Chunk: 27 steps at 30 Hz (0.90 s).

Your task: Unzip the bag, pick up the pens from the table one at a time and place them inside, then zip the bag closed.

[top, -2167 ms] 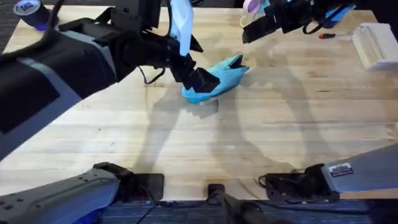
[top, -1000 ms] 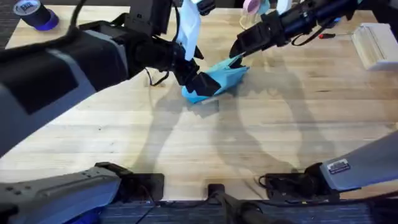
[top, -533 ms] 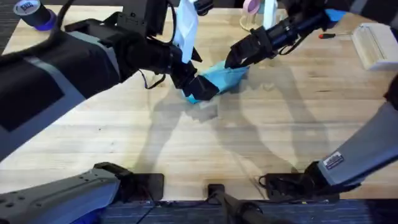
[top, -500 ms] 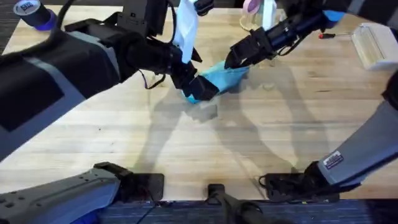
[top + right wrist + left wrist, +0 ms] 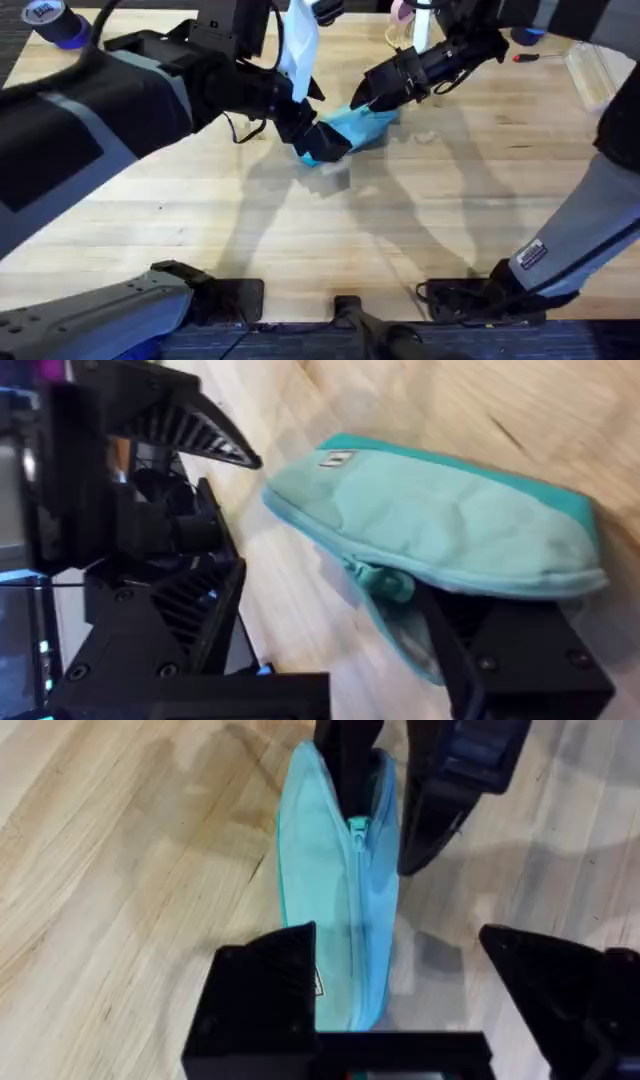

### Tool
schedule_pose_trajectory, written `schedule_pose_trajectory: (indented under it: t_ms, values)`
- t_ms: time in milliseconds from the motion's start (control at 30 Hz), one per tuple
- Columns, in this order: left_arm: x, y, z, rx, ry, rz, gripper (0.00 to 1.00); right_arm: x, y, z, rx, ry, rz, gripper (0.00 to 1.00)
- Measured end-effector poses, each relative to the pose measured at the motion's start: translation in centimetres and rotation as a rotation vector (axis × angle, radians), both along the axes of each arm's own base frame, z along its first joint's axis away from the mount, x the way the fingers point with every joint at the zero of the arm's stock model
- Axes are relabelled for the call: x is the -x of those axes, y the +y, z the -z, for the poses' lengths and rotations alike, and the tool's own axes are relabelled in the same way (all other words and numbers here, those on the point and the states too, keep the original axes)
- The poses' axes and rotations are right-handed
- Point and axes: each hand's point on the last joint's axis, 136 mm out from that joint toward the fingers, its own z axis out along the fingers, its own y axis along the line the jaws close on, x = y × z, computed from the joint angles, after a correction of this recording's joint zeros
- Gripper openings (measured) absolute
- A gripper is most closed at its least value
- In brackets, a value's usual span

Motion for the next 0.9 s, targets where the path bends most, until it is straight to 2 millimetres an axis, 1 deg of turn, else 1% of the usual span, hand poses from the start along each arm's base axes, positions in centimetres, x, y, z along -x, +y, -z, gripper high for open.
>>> schedule_pose_trajectory:
  t_ms: [233, 300, 400, 633, 733, 900]
  values:
    - [0.0, 0.0, 0.0, 0.000, 0.000, 0.000, 0.994, 0.1, 0.7, -1.1, -0.073, 0.015, 0.004, 0.996]
    - [0.0, 0.0, 0.0, 0.000, 0.000, 0.000, 0.994, 0.0, 0.5, -1.2, -0.082, 0.018, 0.012, 0.996]
    - [0.0, 0.0, 0.0, 0.000, 0.000, 0.000, 0.993, -0.2, 0.0, -1.4, -0.089, 0.024, 0.029, 0.996]
    - [0.0, 0.0, 0.0, 0.000, 0.000, 0.000, 0.994, -1.1, -1.9, -1.7, -0.097, 0.021, 0.085, 0.996]
    - [0.0, 0.0, 0.0, 0.000, 0.000, 0.000, 0.994, -1.1, -2.0, -2.8, -0.112, -0.005, 0.090, 0.996]
    - [0.0, 0.0, 0.0, 0.000, 0.000, 0.000, 0.994, -0.7, -1.6, -6.0, -0.178, -0.072, 0.083, 0.996]
